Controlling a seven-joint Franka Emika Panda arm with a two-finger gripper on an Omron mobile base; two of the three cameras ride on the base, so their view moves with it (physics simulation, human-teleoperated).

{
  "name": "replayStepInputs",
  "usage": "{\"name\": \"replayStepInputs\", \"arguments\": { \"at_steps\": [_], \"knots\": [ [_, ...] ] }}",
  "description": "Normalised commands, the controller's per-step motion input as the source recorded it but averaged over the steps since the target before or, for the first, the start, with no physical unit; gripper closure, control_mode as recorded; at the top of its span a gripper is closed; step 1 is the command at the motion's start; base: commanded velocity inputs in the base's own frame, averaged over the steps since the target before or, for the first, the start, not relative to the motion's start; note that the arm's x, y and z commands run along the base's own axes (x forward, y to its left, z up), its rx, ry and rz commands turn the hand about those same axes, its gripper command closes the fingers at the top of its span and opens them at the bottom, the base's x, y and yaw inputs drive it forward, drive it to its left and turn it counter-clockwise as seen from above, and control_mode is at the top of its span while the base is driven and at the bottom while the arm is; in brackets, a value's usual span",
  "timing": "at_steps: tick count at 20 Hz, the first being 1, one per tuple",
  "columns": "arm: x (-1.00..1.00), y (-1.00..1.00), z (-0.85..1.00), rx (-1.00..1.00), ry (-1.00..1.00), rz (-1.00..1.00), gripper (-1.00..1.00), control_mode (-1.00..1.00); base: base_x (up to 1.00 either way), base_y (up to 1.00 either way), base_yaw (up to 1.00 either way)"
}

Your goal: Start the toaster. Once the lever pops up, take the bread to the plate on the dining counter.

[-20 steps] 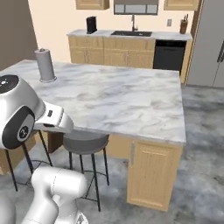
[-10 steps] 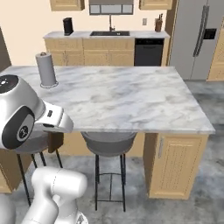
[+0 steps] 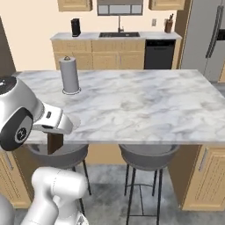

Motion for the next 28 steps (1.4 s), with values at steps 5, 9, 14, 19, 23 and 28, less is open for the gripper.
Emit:
{"name": "replayStepInputs", "arguments": {
  "at_steps": [5,9,14,19,23,28],
  "knots": [
    [0.0,0.0,0.0,0.0,0.0,0.0,1.0,1.0,0.47,0.72,0.19],
    [0.0,0.0,0.0,0.0,0.0,0.0,1.0,1.0,0.01,0.63,0.23],
    [0.0,0.0,0.0,0.0,0.0,0.0,1.0,1.0,0.05,0.21,0.1],
    [0.0,0.0,0.0,0.0,0.0,0.0,1.0,1.0,0.33,-0.04,0.0],
    [0.0,0.0,0.0,0.0,0.0,0.0,1.0,1.0,0.38,-0.16,0.0],
    [0.0,0.0,0.0,0.0,0.0,0.0,1.0,1.0,0.4,-0.11,0.0]
  ]
}}
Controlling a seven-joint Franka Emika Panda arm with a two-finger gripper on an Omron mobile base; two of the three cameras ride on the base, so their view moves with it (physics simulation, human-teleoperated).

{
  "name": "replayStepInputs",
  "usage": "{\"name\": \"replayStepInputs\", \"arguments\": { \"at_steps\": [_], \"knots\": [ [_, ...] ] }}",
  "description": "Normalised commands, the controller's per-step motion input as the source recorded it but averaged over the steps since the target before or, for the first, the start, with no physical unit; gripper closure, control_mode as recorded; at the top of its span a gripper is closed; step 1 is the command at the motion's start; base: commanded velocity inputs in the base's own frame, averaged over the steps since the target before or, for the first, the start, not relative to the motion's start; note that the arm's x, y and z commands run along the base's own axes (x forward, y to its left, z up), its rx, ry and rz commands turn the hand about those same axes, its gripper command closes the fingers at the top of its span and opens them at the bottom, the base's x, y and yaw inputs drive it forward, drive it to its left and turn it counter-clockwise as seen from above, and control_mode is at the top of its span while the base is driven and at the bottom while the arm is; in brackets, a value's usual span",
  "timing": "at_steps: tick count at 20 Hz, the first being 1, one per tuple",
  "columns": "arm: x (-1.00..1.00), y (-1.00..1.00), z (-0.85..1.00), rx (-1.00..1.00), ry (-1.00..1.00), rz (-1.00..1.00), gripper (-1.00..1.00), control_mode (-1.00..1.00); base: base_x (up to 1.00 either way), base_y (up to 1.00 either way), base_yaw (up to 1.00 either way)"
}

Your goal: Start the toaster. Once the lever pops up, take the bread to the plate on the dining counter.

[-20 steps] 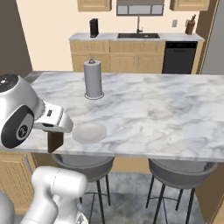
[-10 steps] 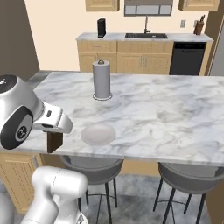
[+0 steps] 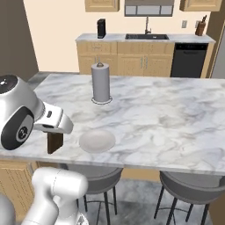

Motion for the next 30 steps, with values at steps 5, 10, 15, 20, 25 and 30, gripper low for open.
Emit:
{"name": "replayStepInputs", "arguments": {
  "at_steps": [5,10,15,20,25,30],
  "knots": [
    [0.1,-0.04,-0.02,0.0,0.0,0.0,1.0,-1.0,0.33,-0.15,0.0],
    [0.66,-0.25,-0.3,0.02,0.0,0.02,1.0,-1.0,0.0,0.0,0.0],
    [0.78,-0.27,-0.47,0.05,0.0,0.03,1.0,-1.0,0.0,0.0,0.0],
    [0.67,-0.1,-0.53,0.01,0.0,0.03,1.0,-1.0,0.0,0.0,0.0],
    [0.47,0.0,-0.51,0.0,-0.03,0.01,1.0,-1.0,0.0,0.0,0.0],
    [0.53,0.0,-0.52,0.0,-0.02,0.0,1.0,-1.0,0.0,0.0,0.0]
  ]
}}
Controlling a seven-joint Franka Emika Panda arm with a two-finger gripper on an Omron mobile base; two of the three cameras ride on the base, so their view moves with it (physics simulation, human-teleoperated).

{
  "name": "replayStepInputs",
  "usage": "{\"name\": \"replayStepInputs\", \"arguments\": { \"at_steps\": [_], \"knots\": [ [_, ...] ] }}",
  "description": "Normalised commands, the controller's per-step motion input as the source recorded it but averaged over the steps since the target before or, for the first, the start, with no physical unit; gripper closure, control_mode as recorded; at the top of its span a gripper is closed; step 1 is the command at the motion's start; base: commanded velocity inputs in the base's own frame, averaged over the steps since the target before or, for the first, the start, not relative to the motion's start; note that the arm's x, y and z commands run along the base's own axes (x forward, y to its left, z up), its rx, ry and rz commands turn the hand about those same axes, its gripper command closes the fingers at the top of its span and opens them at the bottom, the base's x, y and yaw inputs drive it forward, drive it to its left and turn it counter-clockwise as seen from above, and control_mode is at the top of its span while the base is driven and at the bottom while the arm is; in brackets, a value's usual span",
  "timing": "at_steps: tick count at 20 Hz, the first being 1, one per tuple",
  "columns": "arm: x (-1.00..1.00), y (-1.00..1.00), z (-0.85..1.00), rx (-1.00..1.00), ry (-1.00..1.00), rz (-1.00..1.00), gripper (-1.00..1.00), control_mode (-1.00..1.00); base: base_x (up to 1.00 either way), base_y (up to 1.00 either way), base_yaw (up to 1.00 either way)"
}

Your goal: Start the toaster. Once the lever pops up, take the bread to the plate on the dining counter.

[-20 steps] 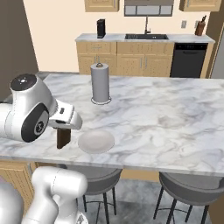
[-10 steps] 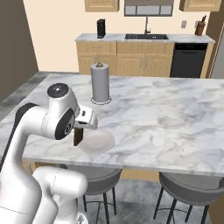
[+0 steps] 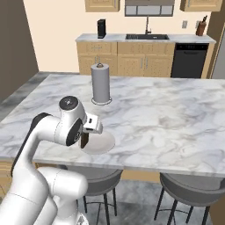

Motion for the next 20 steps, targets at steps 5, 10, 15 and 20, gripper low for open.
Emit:
{"name": "replayStepInputs", "arguments": {
  "at_steps": [5,10,15,20],
  "knots": [
    [0.33,0.0,-0.39,0.0,-0.04,0.0,1.0,-1.0,0.0,0.0,0.0],
    [0.32,0.01,-0.16,0.0,-0.01,0.0,1.0,-1.0,0.0,0.0,0.0],
    [0.27,0.17,-0.04,0.0,-0.01,0.0,1.0,-1.0,0.0,0.0,0.0],
    [0.21,0.11,-0.08,0.0,0.0,0.0,1.0,-1.0,0.0,0.0,0.0]
  ]
}}
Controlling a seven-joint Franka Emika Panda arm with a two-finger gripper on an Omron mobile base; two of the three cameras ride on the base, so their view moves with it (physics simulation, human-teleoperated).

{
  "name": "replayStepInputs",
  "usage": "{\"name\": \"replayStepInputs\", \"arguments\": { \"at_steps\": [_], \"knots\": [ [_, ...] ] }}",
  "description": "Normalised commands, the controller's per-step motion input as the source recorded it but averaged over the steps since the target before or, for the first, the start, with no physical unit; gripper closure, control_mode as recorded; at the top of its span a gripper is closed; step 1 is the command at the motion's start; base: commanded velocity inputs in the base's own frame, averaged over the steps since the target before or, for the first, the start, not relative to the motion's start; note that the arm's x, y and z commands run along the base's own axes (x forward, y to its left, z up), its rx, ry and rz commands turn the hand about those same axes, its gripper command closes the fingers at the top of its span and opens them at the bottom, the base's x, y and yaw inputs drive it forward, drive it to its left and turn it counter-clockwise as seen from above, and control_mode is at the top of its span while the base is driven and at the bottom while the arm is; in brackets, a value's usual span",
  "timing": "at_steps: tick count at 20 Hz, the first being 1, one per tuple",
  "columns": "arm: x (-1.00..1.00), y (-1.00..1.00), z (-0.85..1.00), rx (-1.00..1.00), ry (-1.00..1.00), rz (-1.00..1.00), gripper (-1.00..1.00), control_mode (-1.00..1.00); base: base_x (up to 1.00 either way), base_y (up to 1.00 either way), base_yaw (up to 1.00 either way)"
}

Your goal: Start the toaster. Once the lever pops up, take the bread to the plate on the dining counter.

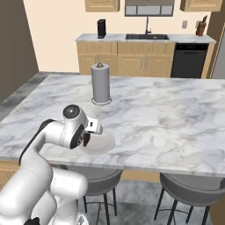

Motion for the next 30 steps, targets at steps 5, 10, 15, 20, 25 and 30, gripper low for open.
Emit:
{"name": "replayStepInputs", "arguments": {
  "at_steps": [5,10,15,20,25,30],
  "knots": [
    [0.05,0.0,-0.15,0.0,-0.02,0.0,1.0,-1.0,0.0,0.0,0.0],
    [0.07,0.0,-0.15,0.0,0.0,0.0,1.0,-1.0,0.0,0.0,0.0],
    [0.0,0.0,-0.18,0.0,0.0,0.0,1.0,-1.0,0.0,0.0,0.0],
    [0.0,0.0,-0.14,0.0,0.0,0.0,1.0,-1.0,0.0,0.0,0.0],
    [0.05,0.0,-0.17,0.0,-0.02,0.0,1.0,-1.0,0.0,0.0,0.0],
    [0.27,-0.02,-0.12,0.0,-0.05,0.02,1.0,-1.0,0.0,0.0,0.0]
  ]
}}
